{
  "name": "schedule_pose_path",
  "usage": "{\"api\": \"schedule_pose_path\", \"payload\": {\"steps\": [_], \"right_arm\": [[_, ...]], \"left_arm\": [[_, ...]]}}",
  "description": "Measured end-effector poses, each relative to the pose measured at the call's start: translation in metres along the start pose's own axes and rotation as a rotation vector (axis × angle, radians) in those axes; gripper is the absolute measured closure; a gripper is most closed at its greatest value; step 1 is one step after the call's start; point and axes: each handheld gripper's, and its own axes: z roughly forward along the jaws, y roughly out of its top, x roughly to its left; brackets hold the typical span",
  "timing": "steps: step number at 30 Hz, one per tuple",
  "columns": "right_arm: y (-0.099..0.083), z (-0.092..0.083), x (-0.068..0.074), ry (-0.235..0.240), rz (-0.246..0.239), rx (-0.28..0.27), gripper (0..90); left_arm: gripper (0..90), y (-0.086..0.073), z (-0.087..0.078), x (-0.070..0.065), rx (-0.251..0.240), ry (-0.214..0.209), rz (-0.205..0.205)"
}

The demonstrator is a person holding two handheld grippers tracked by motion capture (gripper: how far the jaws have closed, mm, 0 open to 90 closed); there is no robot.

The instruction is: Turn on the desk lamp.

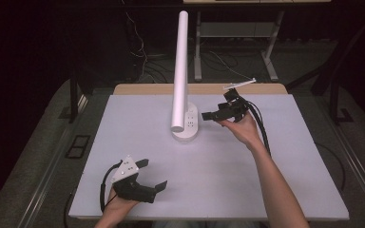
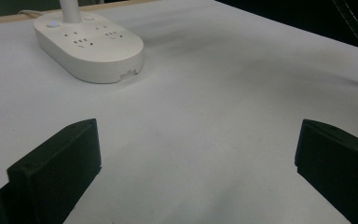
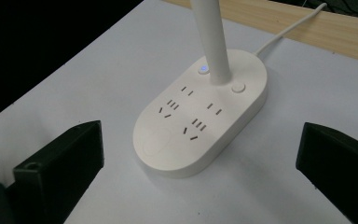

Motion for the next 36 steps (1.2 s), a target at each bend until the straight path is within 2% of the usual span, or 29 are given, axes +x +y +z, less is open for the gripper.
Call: {"api": "schedule_pose_path", "payload": {"steps": [13, 17, 21, 25, 27, 36], "right_arm": [[0.016, 0.016, -0.002, -0.007, 0.013, 0.009, 0.3], [0.019, 0.026, -0.008, -0.025, 0.028, 0.014, 0.3], [0.019, 0.031, -0.011, -0.008, 0.031, -0.017, 15.8], [0.018, 0.037, -0.013, -0.007, 0.035, -0.025, 22.6], [0.017, 0.044, -0.016, -0.015, 0.031, -0.029, 29.2], [0.016, 0.058, -0.023, -0.02, 0.061, -0.058, 39.8]], "left_arm": [[0.0, 0.0, 0.0, 0.0, 0.001, -0.003, 0.004], [0.0, 0.0, 0.0, -0.001, 0.0, -0.005, 0.005], [0.0, 0.0, 0.0, 0.0, 0.003, -0.007, 0.008], [0.0, 0.0, 0.0, -0.001, 0.002, -0.009, 0.009], [0.0, 0.0, 0.0, -0.001, 0.002, -0.01, 0.008], [0.0, 0.0, -0.001, 0.0, -0.002, -0.011, 0.004]]}}
